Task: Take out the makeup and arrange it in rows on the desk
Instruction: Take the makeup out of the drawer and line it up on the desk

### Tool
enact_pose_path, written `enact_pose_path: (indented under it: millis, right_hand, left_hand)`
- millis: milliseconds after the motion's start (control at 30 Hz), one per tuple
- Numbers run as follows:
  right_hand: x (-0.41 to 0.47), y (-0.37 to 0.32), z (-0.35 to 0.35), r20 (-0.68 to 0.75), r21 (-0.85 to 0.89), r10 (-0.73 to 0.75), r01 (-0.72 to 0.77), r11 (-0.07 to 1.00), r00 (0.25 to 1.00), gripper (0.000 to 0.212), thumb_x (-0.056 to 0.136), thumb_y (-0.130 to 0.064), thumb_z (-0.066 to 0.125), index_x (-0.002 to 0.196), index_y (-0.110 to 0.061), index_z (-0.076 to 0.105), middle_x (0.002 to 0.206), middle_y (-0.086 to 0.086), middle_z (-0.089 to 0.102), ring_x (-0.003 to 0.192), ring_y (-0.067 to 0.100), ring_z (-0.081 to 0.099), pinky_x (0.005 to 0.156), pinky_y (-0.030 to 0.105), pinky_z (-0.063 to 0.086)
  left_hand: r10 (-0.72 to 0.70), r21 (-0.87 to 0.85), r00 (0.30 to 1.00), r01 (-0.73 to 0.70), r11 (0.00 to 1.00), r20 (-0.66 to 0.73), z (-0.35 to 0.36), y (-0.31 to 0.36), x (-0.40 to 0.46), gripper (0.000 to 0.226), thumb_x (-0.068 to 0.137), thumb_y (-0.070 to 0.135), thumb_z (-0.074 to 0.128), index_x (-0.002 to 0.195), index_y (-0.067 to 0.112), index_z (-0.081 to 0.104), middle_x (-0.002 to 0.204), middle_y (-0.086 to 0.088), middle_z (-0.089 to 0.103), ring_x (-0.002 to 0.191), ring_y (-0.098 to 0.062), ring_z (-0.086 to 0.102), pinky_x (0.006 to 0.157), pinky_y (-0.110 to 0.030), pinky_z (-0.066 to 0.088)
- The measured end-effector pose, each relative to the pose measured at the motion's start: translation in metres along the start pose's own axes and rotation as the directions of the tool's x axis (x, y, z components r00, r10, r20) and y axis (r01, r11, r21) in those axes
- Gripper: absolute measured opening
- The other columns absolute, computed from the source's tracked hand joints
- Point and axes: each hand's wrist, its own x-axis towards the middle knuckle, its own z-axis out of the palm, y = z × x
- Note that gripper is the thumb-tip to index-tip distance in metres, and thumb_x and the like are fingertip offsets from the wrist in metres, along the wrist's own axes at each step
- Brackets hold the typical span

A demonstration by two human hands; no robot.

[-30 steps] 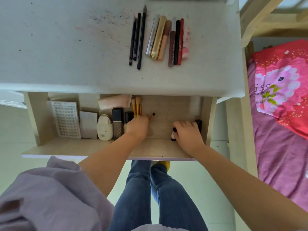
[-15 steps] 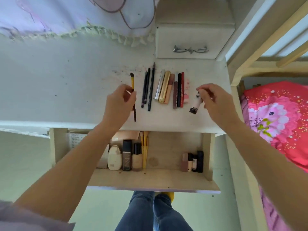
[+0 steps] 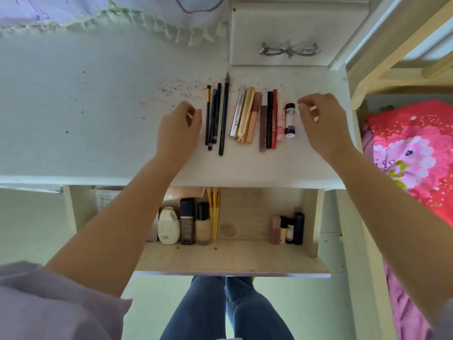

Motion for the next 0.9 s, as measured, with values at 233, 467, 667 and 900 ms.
enact_pose_path:
  millis: [233,467,667,900]
  right_hand:
    - [-0.158,0.026,0.015,0.364,0.003,-0.159,0.17,0.985,0.918,0.036,0.092,-0.032,0.035,0.098,-0.013,0.065,0.082,-0.006,0.058,0.069,0.001,0.055,0.063,0.014,0.043]
    - [-0.19,0.073,0.066,0.618,-0.315,0.129,0.093,0.945,0.776,0.03,0.1,-0.021,0.036,0.127,-0.015,0.049,0.132,0.003,0.046,0.104,0.023,0.056,0.08,0.033,0.049]
    - [-0.185,0.072,0.084,0.691,-0.433,0.192,0.187,0.882,0.696,0.029,0.097,-0.017,0.043,0.125,-0.01,0.048,0.131,0.011,0.04,0.103,0.03,0.056,0.075,0.036,0.048]
    - [-0.183,0.076,0.079,0.653,-0.259,0.232,-0.075,0.963,0.721,0.031,0.099,-0.016,0.042,0.128,-0.014,0.053,0.133,0.008,0.042,0.095,0.024,0.06,0.082,0.024,0.05]
  left_hand:
    - [-0.028,0.042,0.976,0.019,0.999,0.218,0.032,-0.036,-0.157,0.014,0.096,0.025,0.044,0.092,0.02,0.057,0.071,0.009,0.056,0.059,-0.001,0.05,0.056,-0.016,0.039]
    - [-0.317,0.288,0.833,0.2,0.937,0.453,0.106,-0.068,-0.174,0.039,0.096,0.022,0.04,0.134,0.011,0.038,0.108,-0.012,0.057,0.089,-0.026,0.057,0.071,-0.034,0.047]
    - [-0.413,0.408,0.849,0.267,0.873,0.328,0.126,-0.066,-0.154,0.045,0.097,0.017,0.039,0.139,0.01,0.026,0.112,-0.015,0.057,0.092,-0.035,0.062,0.073,-0.044,0.05]
    - [-0.47,0.503,0.834,0.285,0.816,0.289,0.135,-0.057,-0.149,0.045,0.097,0.007,0.036,0.14,0.004,0.023,0.116,-0.015,0.059,0.096,-0.033,0.063,0.075,-0.041,0.048]
